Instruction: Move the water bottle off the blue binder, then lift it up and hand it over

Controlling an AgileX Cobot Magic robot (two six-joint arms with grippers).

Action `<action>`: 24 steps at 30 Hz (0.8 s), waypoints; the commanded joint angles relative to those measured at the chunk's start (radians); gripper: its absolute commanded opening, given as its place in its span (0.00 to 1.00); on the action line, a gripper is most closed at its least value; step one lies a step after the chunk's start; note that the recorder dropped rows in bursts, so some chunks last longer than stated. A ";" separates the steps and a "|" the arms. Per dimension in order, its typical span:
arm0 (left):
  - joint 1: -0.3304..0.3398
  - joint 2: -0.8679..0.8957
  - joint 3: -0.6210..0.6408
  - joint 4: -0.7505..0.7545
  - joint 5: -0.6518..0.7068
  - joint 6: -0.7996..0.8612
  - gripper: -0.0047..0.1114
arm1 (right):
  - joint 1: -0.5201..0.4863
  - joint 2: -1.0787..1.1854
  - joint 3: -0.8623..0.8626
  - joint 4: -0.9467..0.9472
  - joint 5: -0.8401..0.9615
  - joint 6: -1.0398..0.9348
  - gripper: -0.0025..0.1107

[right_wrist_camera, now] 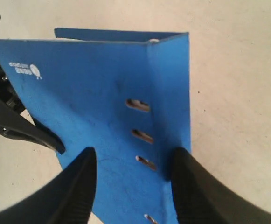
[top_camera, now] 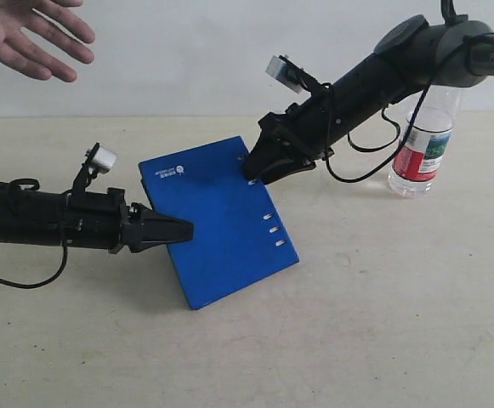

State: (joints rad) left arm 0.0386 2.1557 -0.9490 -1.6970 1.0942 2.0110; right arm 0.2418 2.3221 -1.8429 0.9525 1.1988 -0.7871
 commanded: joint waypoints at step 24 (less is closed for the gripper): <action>0.091 -0.088 0.049 0.062 0.127 0.075 0.08 | -0.071 -0.099 0.155 0.099 0.022 -0.323 0.67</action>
State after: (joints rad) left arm 0.1278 2.0796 -0.9029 -1.6363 1.1965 2.0706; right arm 0.1695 2.2285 -1.7180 0.9561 1.2174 -0.9922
